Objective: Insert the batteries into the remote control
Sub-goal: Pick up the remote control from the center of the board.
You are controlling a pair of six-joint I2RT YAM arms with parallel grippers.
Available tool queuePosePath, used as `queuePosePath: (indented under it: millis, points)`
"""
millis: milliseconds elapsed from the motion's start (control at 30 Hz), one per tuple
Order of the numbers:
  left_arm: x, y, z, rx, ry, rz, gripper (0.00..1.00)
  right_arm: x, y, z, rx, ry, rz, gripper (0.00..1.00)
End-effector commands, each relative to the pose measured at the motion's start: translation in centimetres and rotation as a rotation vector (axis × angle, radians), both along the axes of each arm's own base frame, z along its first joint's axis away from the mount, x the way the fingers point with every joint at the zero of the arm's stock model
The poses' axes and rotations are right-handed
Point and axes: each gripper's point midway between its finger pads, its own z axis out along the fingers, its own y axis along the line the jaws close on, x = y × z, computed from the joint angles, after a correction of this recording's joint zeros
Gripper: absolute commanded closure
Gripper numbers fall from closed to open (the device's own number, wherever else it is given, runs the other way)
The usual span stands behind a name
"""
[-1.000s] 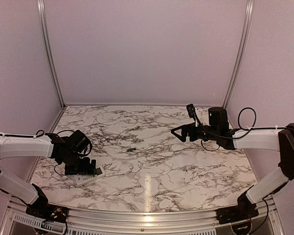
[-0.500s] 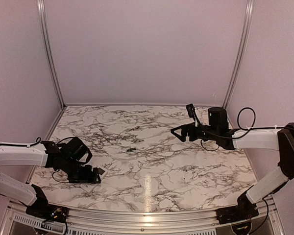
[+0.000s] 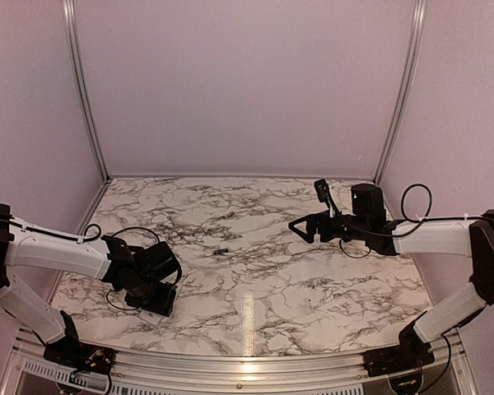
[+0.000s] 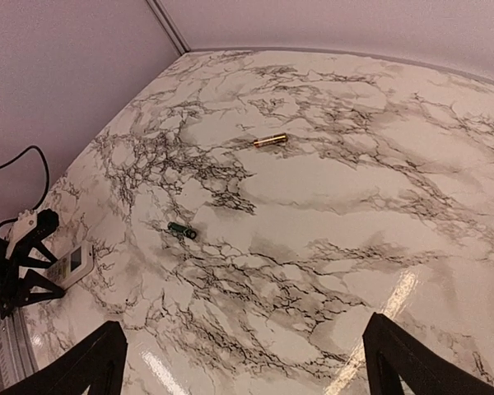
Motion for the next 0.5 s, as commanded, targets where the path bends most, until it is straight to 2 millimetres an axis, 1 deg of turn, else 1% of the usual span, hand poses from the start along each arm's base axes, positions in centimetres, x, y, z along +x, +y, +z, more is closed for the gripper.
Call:
queuePosePath:
  millis: [0,67,133,200,267,333,467]
  points:
    - [-0.4,1.4,-1.2,0.171,-0.015,-0.023,0.33,-1.2,-0.2,0.5,0.017,0.006,0.021,0.01]
    - [-0.4,1.0,-1.4,0.177,-0.019,-0.037,0.38,-1.9,-0.1,0.5,0.028,0.008,0.04,0.01]
    - [-0.1,-0.1,-0.9,0.143,-0.031,-0.059,0.44,-2.5,0.1,0.6,0.034,0.006,0.061,0.01]
    - [0.3,-2.4,0.3,0.056,-0.049,-0.11,0.51,-3.4,0.2,0.8,0.041,-0.005,0.083,0.01]
    - [0.4,-4.6,1.5,-0.031,-0.054,-0.182,0.56,-4.1,0.3,1.1,0.048,-0.025,0.104,0.01]
    - [0.4,-6.5,2.9,-0.116,-0.067,-0.248,0.59,-4.8,0.3,1.4,0.049,-0.046,0.127,0.01]
    - [-0.9,-10.8,5.7,-0.327,-0.045,-0.418,0.6,-6.9,0.7,2.5,0.066,-0.11,0.207,0.01]
